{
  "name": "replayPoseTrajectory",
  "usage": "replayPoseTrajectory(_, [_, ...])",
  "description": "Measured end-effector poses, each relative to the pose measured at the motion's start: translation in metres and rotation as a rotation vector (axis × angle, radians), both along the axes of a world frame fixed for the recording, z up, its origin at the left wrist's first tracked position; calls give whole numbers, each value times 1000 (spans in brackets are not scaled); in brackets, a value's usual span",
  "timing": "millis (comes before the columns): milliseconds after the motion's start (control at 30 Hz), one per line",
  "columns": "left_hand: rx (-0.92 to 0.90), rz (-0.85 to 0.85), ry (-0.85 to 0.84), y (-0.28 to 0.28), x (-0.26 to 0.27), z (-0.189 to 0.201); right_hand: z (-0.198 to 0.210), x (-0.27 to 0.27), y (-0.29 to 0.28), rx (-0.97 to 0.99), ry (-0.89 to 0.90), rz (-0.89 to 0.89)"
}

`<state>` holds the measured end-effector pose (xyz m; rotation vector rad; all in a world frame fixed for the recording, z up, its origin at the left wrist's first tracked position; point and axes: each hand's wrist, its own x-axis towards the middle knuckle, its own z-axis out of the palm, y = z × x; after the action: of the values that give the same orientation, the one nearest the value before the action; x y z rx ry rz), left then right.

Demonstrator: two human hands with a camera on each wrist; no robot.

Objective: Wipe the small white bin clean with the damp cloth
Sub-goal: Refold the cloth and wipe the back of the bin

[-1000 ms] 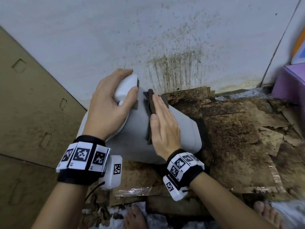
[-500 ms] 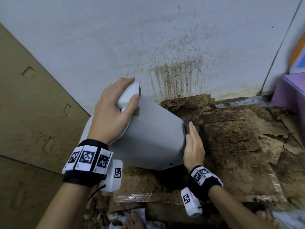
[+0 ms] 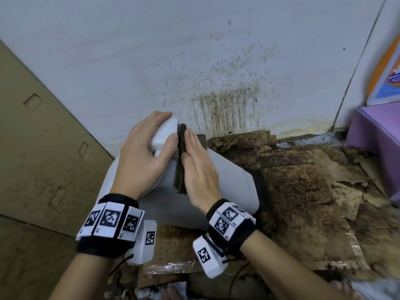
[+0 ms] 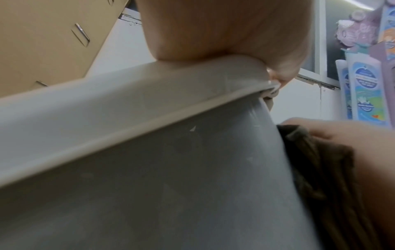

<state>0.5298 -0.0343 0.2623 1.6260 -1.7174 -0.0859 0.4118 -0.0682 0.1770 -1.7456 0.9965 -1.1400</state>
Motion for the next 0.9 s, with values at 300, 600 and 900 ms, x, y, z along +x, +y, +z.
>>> replayPoseTrajectory(300, [-10,-2,7,-1,-1,0,0,-11,-39,79,188,98])
replayPoseTrajectory(600, [-5,13,14,-2,3,0,2,8,14,13,90,-42])
replayPoseTrajectory(900, [-9,-1,22,-3,1,1,-6,-5,-15,8,140,33])
